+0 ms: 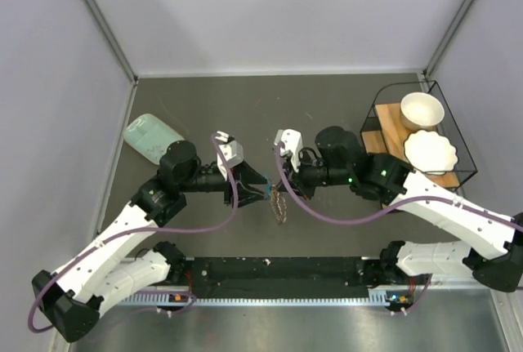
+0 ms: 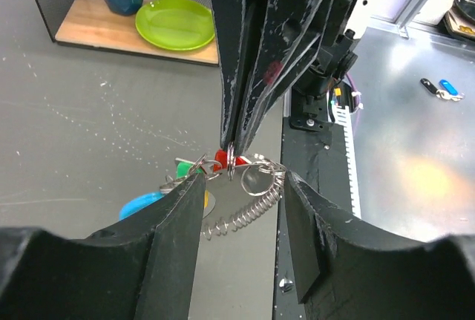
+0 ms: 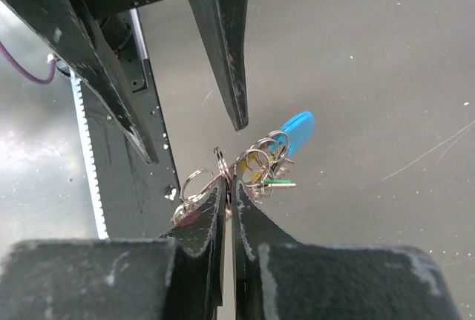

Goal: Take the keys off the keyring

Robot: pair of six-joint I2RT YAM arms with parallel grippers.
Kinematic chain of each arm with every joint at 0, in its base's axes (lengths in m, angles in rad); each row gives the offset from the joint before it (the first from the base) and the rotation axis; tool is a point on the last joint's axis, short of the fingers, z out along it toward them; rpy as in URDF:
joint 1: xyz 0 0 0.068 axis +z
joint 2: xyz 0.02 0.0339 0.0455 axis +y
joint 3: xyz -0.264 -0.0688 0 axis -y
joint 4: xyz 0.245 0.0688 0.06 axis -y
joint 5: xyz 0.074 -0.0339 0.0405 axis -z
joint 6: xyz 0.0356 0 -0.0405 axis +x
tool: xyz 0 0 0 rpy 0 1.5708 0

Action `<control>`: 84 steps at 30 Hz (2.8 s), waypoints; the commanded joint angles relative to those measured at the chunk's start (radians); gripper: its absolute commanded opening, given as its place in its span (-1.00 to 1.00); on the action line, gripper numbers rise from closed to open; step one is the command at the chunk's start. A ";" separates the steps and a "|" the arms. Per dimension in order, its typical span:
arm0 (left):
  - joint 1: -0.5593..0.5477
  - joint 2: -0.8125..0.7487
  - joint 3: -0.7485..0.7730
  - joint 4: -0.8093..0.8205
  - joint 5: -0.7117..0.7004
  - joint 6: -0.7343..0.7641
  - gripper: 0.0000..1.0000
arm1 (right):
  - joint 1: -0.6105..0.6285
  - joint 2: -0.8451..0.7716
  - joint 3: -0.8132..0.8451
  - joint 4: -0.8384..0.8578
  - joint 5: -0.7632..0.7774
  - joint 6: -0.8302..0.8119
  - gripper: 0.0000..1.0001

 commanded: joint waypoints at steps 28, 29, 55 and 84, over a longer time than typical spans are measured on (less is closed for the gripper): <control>0.003 0.160 0.107 -0.058 0.167 -0.008 -0.22 | -0.010 0.122 0.229 -0.174 -0.110 -0.012 -1.00; 0.003 0.161 0.108 -0.057 0.172 -0.009 -0.22 | -0.010 0.120 0.229 -0.174 -0.110 -0.010 -1.00; 0.004 0.105 0.042 0.169 0.141 -0.141 -1.00 | -0.010 0.091 0.155 -0.105 -0.060 0.027 -0.72; 0.044 0.037 -0.021 0.262 0.039 -0.181 -1.00 | -0.012 -0.002 0.019 0.001 0.065 0.056 -1.00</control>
